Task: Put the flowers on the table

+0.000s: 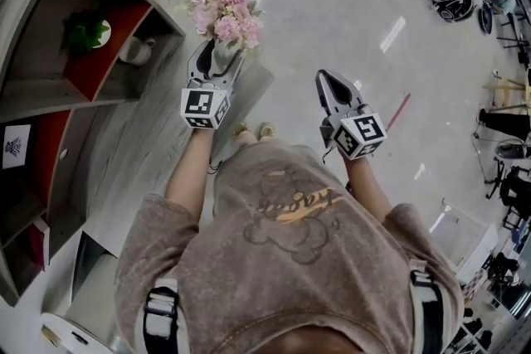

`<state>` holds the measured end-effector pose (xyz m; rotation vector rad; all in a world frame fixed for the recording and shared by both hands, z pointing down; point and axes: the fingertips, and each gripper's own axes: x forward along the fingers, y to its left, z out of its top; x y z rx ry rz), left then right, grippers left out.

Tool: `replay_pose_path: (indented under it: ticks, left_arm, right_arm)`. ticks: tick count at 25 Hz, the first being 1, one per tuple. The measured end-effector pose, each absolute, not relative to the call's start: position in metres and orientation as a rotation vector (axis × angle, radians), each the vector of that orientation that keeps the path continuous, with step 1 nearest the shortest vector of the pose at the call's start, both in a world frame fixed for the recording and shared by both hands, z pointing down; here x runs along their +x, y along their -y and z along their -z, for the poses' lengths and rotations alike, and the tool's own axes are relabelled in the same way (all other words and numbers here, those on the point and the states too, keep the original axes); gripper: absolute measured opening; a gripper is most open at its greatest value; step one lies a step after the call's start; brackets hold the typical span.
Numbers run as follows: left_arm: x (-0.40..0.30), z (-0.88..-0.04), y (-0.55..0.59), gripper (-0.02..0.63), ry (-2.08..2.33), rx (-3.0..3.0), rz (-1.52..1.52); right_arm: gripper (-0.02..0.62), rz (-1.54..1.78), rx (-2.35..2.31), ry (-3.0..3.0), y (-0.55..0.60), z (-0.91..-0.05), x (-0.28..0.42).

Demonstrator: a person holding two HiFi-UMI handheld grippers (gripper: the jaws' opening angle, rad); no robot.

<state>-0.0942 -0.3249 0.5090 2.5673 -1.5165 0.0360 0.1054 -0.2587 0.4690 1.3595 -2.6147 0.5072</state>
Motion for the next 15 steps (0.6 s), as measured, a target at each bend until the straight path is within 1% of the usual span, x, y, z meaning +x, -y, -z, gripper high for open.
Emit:
replay_pose_path:
  ticks: [6, 15]
  left_arm:
    - [-0.103, -0.521, 0.296, 0.316, 1.535, 2.562, -0.026]
    - [-0.103, -0.53, 0.297, 0.316, 1.539, 2.55, -0.039]
  right_arm:
    - [-0.003, -0.499, 1.335, 2.608, 0.227, -0.476, 0.098]
    - [-0.003, -0.495, 1.329, 2.593, 0.229, -0.478, 0.098]
